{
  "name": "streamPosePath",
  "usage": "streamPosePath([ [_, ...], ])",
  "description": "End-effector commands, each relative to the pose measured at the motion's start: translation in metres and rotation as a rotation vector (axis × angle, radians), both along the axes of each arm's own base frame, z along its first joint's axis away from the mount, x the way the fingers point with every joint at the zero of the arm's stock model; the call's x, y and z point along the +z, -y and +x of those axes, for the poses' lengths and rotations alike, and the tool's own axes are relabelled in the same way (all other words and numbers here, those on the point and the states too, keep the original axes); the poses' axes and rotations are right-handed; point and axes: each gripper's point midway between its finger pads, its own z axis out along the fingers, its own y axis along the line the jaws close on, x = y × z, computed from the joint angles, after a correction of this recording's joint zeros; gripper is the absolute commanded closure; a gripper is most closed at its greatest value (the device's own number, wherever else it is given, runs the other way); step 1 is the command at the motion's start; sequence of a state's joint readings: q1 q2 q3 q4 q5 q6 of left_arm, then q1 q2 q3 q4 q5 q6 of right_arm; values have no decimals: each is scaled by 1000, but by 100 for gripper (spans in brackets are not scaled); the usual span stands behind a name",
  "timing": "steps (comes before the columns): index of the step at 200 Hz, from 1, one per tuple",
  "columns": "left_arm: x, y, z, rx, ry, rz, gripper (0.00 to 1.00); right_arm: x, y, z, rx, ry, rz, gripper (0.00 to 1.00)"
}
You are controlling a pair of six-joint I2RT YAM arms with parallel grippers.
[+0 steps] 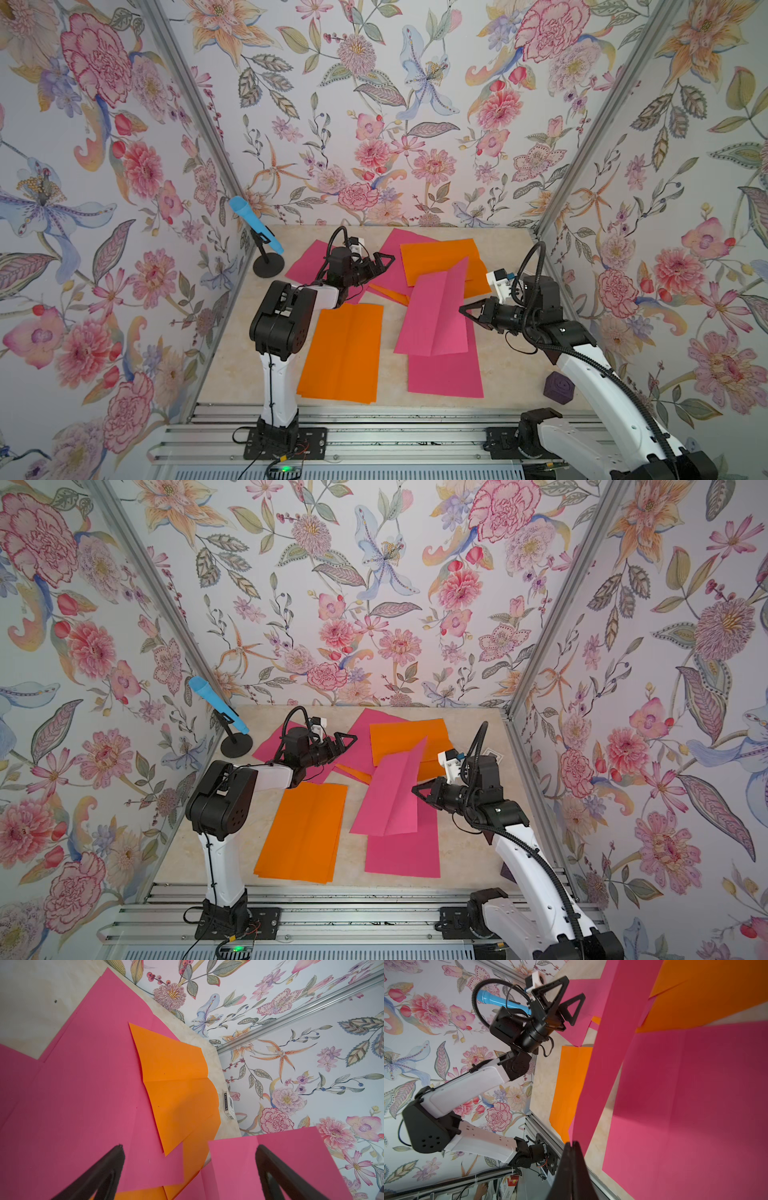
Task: Sort the scattered colored papers by color
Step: Place the colored paper.
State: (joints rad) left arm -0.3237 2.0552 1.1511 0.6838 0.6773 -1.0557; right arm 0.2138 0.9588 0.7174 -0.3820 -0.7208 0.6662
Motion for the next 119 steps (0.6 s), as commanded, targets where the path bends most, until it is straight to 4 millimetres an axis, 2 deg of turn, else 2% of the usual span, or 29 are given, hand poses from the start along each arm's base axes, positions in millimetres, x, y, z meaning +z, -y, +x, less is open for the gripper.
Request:
streamPosePath([
  [1,20,10,-7,-24,49,-12,0,-63,18,-12,-83,-149,-101,100],
  [15,22,13,-10,-30,51,-8,0,-88,32,-14,-132,-177,-167,100],
  [28,23,15,-13,-35,55,1,0,-97,38,-14,-156,-182,-169,100],
  [88,27,21,-27,-61,61,29,0,-108,48,-12,-121,-234,-146,100],
  [119,30,25,-32,-72,65,36,0,-115,42,-17,-76,-287,-129,100],
])
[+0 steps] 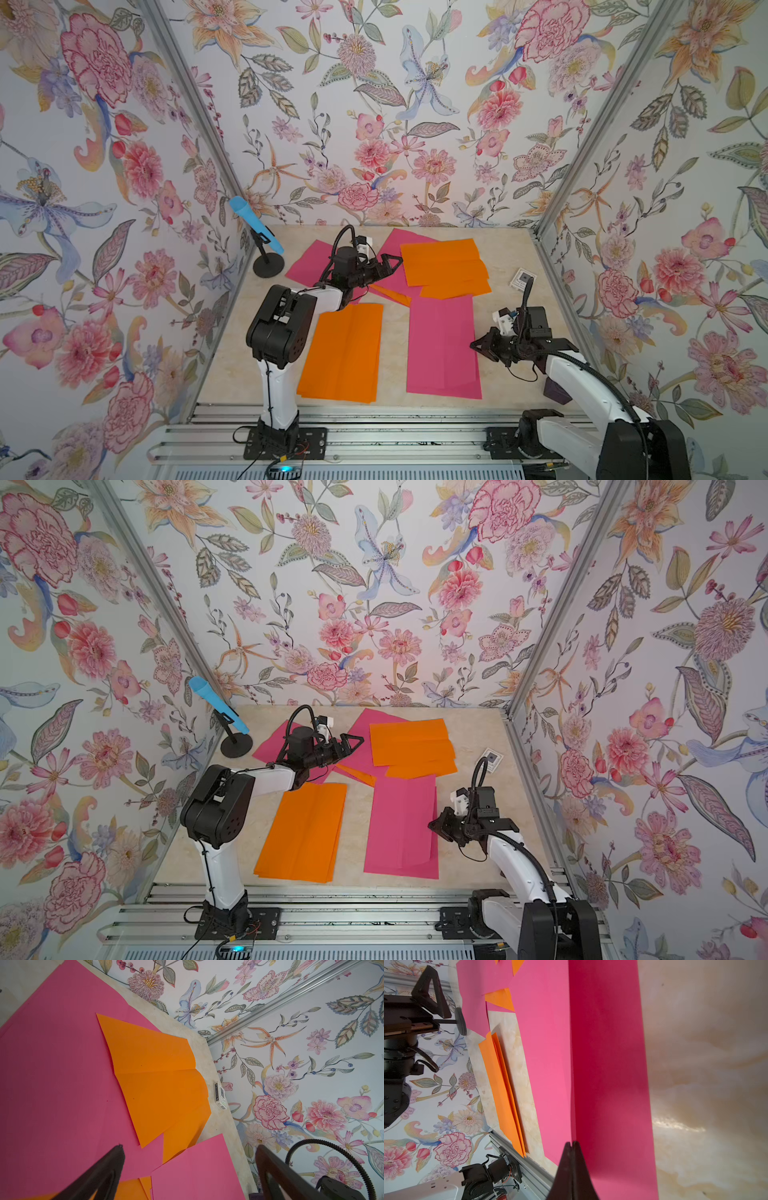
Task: Sort the scattered colored papers by color
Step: Place the colored paper.
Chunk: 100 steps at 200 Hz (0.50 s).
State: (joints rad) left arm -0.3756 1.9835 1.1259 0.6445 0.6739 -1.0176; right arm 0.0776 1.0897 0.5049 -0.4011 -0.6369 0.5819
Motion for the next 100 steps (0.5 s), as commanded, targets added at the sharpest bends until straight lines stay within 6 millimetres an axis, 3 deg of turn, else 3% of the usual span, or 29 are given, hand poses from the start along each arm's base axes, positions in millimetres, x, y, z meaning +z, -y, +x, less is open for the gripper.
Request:
streamPosePath([
  [1,10,4,-9,-15,27,16,0,6,-7,-1,59,1,32,100],
  [62,10,7,-11,-22,28,20,0,1,4,-16,33,-17,-32,99],
  [79,11,10,-11,-28,30,19,0,-2,8,-14,21,-26,-50,80],
  [88,13,12,-12,-33,34,18,0,-4,10,-14,16,-37,-56,64],
  [100,13,12,-13,-36,33,22,0,-6,10,-14,15,-48,-62,57],
])
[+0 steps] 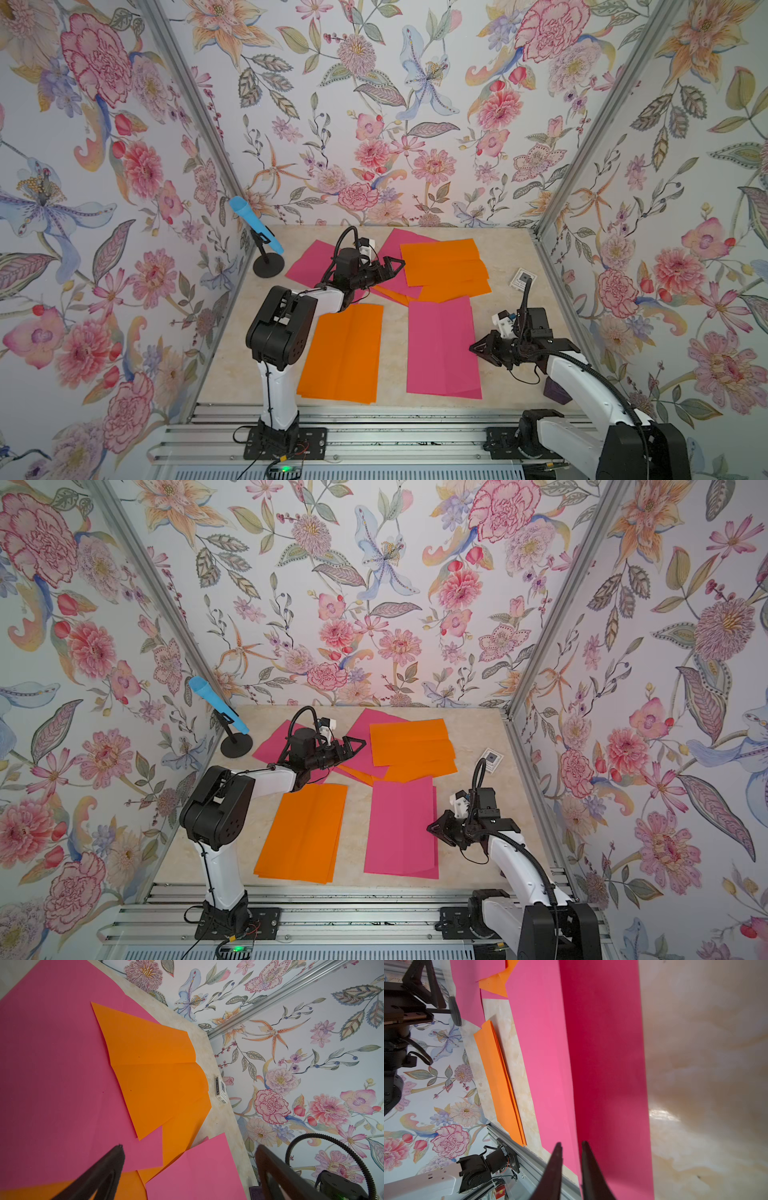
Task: Sort the scattered colored papers by color
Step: Place the colored paper.
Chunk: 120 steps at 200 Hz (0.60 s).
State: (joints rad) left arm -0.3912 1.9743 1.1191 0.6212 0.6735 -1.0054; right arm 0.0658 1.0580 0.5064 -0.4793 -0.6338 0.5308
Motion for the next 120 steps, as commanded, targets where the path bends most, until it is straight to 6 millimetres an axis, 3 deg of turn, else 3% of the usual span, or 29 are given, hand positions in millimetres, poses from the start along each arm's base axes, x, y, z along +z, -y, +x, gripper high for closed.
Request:
streamPosePath([
  [1,17,6,-5,-18,44,8,0,-6,7,-2,-8,-33,-41,57],
  [30,22,5,-7,-19,58,21,0,-2,22,3,-34,-18,-139,41],
  [69,28,4,-11,-19,79,57,0,26,42,28,-124,72,-209,21],
  [120,25,-3,-8,0,96,171,0,52,35,64,-114,147,-164,2],
])
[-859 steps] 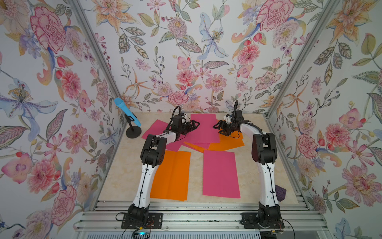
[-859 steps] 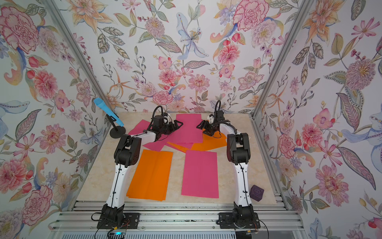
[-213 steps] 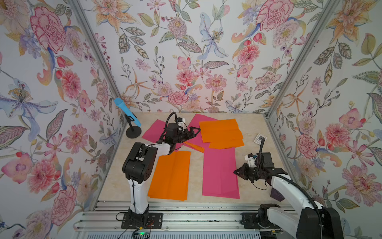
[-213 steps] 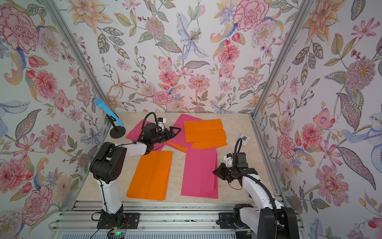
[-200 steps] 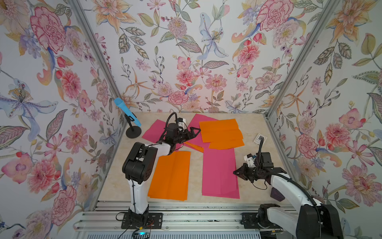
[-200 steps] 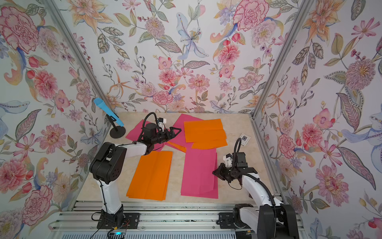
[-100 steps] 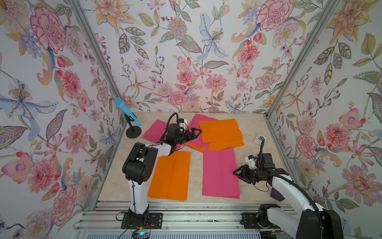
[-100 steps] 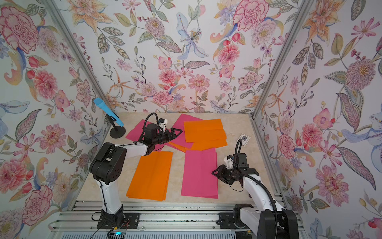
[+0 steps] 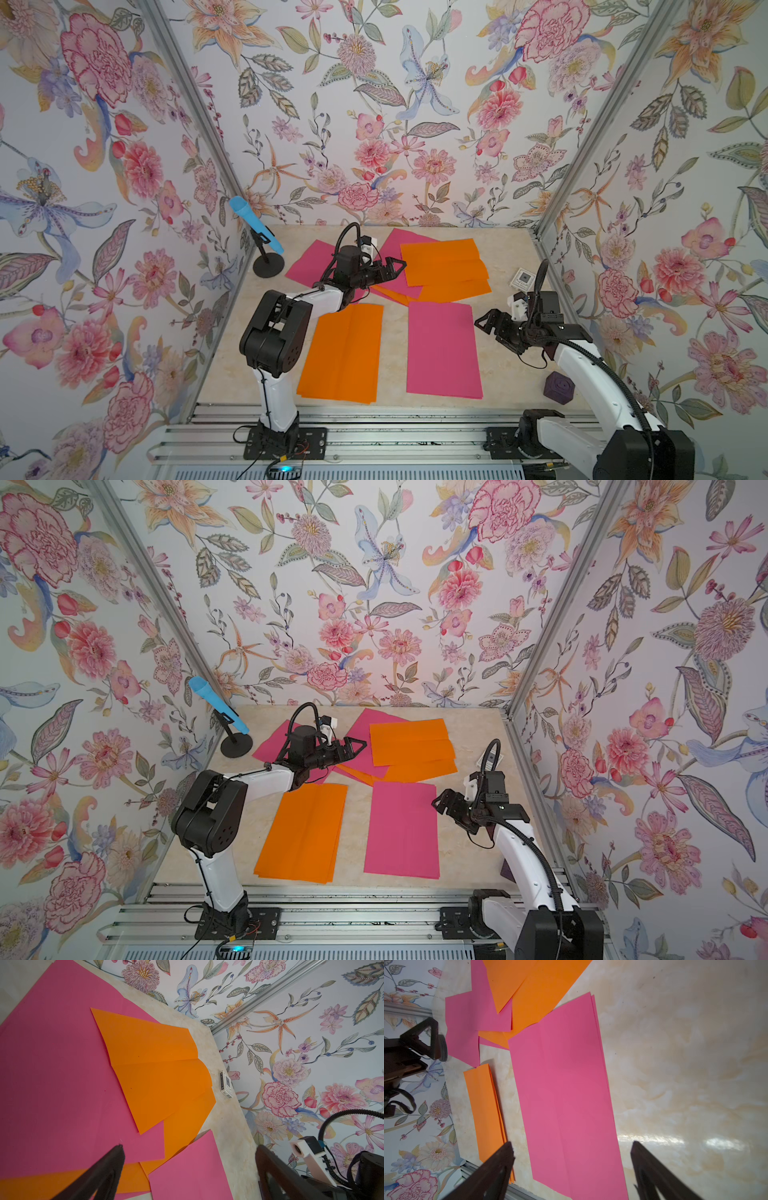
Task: Sort the scattered colored papers by color
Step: Place the colored paper, then pick up the colored paper.
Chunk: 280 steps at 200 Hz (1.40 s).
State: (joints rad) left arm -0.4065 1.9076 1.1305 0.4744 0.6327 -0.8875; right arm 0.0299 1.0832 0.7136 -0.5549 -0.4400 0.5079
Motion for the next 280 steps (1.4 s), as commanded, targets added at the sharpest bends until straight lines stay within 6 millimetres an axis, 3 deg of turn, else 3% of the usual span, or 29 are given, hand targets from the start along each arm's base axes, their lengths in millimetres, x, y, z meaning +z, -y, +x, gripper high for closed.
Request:
streamPosePath([
  [1,17,-2,1,10,60,69,0,8,0,15,2,21,10,2],
  [50,8,-3,12,24,57,126,0,21,-8,60,22,85,117,0],
  [82,3,5,32,13,57,154,0,23,-10,95,14,98,225,0],
  [129,-9,23,82,-19,96,169,0,13,0,148,-56,93,271,0],
  [165,-25,33,131,-78,158,273,0,0,-12,178,-78,88,327,0],
  [207,-36,41,168,-57,182,266,0,-15,-28,207,-131,85,361,0],
  [238,-45,49,173,-54,155,160,0,-24,-40,222,-147,91,383,0],
  [280,-68,55,162,-61,102,125,0,-42,-42,232,-192,79,399,1],
])
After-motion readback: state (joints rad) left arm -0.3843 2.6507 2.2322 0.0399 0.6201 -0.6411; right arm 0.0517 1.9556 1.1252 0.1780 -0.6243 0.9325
